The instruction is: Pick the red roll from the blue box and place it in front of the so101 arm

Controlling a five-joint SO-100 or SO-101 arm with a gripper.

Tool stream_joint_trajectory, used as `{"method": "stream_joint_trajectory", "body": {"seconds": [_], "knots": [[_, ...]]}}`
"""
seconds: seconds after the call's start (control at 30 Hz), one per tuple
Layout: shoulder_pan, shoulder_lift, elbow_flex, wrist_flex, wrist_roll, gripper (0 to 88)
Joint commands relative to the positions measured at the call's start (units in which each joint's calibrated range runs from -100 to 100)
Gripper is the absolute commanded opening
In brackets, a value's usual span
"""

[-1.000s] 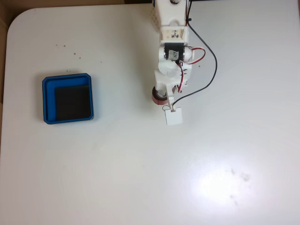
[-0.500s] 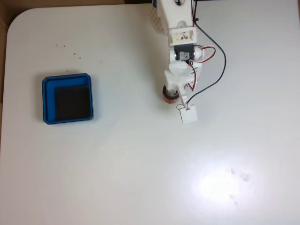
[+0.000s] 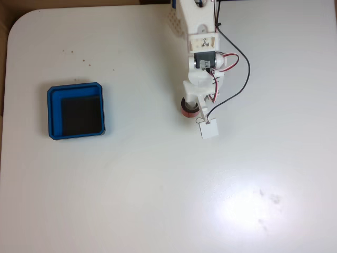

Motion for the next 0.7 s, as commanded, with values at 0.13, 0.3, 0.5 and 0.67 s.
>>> {"method": "stream_joint_trajectory", "body": {"seconds": [0.13, 0.3, 0.5, 0.67], "knots": [[5.86, -0.61, -0.02, -1.06, 0.68, 0.7], [5.47, -0.61, -0.02, -1.06, 0.24, 1.2], [2.83, -0.61, -0.02, -1.55, 0.15, 1.2], [0.29, -0.53, -0.02, -1.55, 0.15, 1.2]]}}
